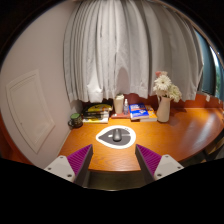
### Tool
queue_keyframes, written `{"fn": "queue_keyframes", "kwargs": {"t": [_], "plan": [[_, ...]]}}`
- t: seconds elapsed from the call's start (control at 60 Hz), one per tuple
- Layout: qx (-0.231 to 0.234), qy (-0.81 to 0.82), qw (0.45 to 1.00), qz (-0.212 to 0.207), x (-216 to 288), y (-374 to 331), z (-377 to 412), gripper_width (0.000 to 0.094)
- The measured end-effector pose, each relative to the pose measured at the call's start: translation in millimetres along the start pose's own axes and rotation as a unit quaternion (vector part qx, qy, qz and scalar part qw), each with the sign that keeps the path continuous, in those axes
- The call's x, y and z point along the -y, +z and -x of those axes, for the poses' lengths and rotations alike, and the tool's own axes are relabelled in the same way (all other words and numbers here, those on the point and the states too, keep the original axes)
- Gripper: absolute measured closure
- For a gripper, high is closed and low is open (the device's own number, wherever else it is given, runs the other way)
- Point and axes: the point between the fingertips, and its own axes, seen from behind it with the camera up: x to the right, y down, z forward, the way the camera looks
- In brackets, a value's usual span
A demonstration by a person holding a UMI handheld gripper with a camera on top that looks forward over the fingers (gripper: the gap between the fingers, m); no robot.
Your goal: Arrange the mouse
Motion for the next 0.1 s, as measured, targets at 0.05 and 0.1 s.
{"fn": "queue_keyframes", "kwargs": {"t": [0.05,0.1], "plan": [[-0.001,-0.002,1.0,-0.003,1.5,-1.2,-1.3,0.008],[-0.002,-0.002,1.0,-0.004,2.0,-2.3,-2.9,0.008]]}}
